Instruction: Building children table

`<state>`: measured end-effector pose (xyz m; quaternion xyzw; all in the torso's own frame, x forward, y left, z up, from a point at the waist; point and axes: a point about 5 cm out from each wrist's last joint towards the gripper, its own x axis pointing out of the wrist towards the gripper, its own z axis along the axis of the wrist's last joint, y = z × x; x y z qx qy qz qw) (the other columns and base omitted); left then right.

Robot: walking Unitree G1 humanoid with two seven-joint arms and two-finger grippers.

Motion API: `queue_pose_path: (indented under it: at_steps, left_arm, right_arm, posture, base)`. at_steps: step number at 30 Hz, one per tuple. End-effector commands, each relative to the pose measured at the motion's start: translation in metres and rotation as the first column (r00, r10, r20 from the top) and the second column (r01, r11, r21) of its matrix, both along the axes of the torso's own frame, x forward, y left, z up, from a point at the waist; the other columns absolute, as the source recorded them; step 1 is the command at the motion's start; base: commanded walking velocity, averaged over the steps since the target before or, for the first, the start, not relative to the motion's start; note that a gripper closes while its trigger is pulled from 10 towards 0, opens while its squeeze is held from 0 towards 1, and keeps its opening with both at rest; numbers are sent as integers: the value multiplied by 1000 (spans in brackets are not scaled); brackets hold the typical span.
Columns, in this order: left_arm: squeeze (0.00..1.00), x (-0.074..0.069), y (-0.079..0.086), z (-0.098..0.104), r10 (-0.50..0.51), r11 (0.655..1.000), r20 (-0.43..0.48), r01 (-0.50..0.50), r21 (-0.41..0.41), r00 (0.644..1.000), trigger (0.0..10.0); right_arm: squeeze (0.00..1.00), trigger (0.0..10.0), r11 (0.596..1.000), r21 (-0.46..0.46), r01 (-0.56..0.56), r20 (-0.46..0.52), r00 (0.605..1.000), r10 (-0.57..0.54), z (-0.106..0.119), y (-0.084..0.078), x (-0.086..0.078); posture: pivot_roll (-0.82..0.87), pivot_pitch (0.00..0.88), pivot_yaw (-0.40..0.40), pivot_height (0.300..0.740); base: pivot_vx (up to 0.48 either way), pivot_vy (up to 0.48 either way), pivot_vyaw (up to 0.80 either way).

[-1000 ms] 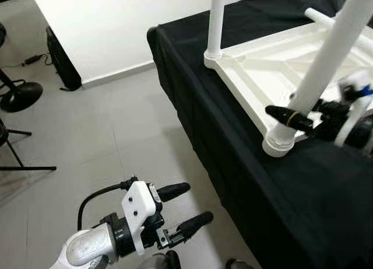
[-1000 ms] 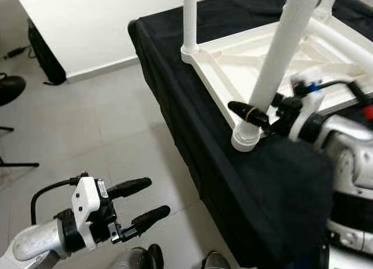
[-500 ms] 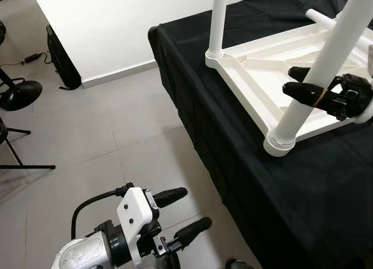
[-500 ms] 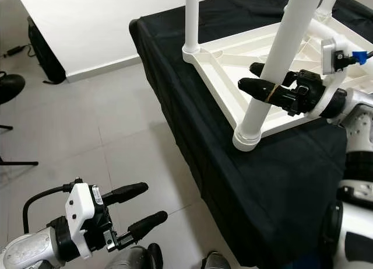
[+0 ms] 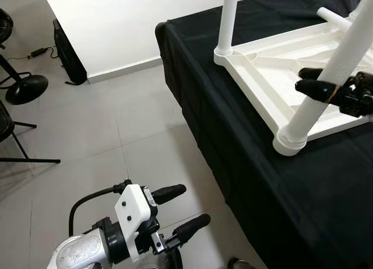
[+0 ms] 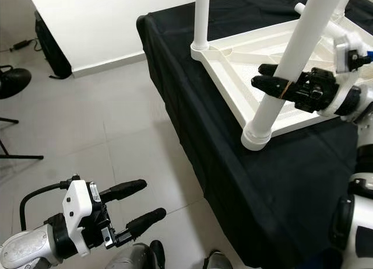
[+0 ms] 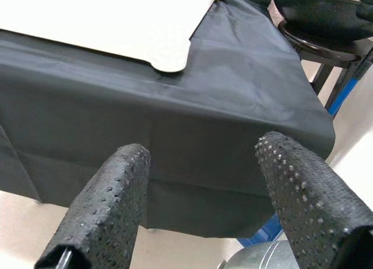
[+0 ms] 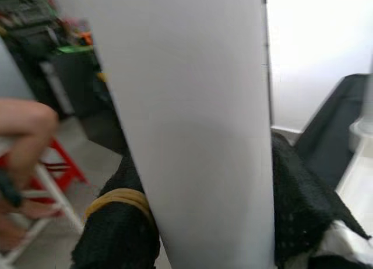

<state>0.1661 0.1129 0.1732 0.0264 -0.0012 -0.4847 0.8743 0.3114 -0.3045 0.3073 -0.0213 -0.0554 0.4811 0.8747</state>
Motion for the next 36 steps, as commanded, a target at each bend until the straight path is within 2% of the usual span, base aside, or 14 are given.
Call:
queue_pose_path:
  at_steps: [1, 7, 9, 10, 12, 14, 18, 27, 28, 29, 30, 32, 33, 36]
  left_arm:
    - [0, -1, 0, -1, 0, 1000, -10, 0, 7, 1000, 10000]
    - [0, 1, 0, -2, 3, 1000, -7, -3, 4, 1000, 10000]
    - [0, 1, -1, -2, 3, 1000, -7, -3, 2, 1000, 10000]
    - [0, 3, -1, -3, 1, 1000, -7, -1, 1, 1000, 10000]
    - [0, 3, -1, -3, 1, 1000, -7, -1, 1, 1000, 10000]
    - [0, 6, -4, -5, -15, 1000, -6, 15, -11, 1000, 10000]
    - [0, 9, -8, -5, -37, 999, -4, 37, -22, 999, 10000]
    - [0, 11, -11, -6, -46, 999, 0, 46, -22, 999, 10000]
    - [0, 11, -11, -6, -46, 999, -1, 46, -23, 999, 10000]
    - [0, 11, -11, -6, -46, 999, -1, 46, -23, 999, 10000]
    - [0, 11, -11, -6, -46, 999, -1, 46, -24, 999, 10000]
    - [0, 11, -11, -7, -47, 999, -1, 47, -24, 999, 10000]
    - [0, 11, -11, -7, -48, 999, -1, 48, -23, 999, 10000]
    - [0, 12, -10, -6, -50, 999, 2, 50, -21, 999, 10000]
  right_arm:
    - [0, 0, 997, -6, 76, -9, 997, -76, -3, -5, 1]
    - [0, 0, 931, -88, 354, 20, 935, -353, -2, -8, 4]
    - [0, 0, 871, -121, 476, 35, 879, -476, -4, -7, 1]
    - [0, 0, 724, -202, 660, 76, 747, -660, -17, -1, -4]
    - [0, 0, 724, -202, 660, 76, 747, -660, -17, -1, -4]
    - [0, 0, 268, -200, 942, 41, 281, -959, -57, 12, -35]
    - [0, 0, 141, -157, 977, -84, 129, -988, -85, 37, -52]
    - [0, 0, 200, -105, 974, -190, 178, -966, -95, 64, -39]
    - [0, 3686, 207, -100, 973, -188, 186, -964, -92, 65, -39]
    - [0, 3686, 207, -100, 973, -188, 186, -964, -92, 65, -39]
    - [0, 10000, 221, -96, 971, -182, 201, -963, -89, 67, -38]
    - [63, 10000, 238, -79, 968, -189, 220, -957, -85, 72, -39]
    - [1000, 10000, 249, -68, 966, -193, 232, -953, -82, 76, -39]
    - [1000, 10000, 393, 70, 917, -139, 400, -906, -57, 69, -33]
  posture:
    - [43, 243, 31, 740]
    - [26, 237, 23, 740]
    - [13, 237, 18, 740]
    - [-12, 235, 26, 740]
    - [-12, 235, 26, 740]
    - [-43, 231, 41, 740]
    - [-52, 221, 45, 740]
    - [-48, 211, 45, 740]
    - [-46, 212, 46, 740]
    - [-46, 212, 46, 740]
    - [-46, 212, 47, 740]
    - [-48, 211, 50, 740]
    - [-48, 211, 50, 740]
    - [-47, 213, 56, 740]
  base:
    - [0, 0, 0]
    - [0, 0, 0]
    - [0, 0, 0]
    - [0, 0, 0]
    - [0, 0, 0]
    - [0, 0, 0]
    - [0, 0, 0]
    - [0, 0, 0]
    - [0, 0, 0]
    - [0, 0, 0]
    - [0, 0, 0]
    - [0, 0, 0]
    - [0, 0, 0]
    - [0, 0, 0]
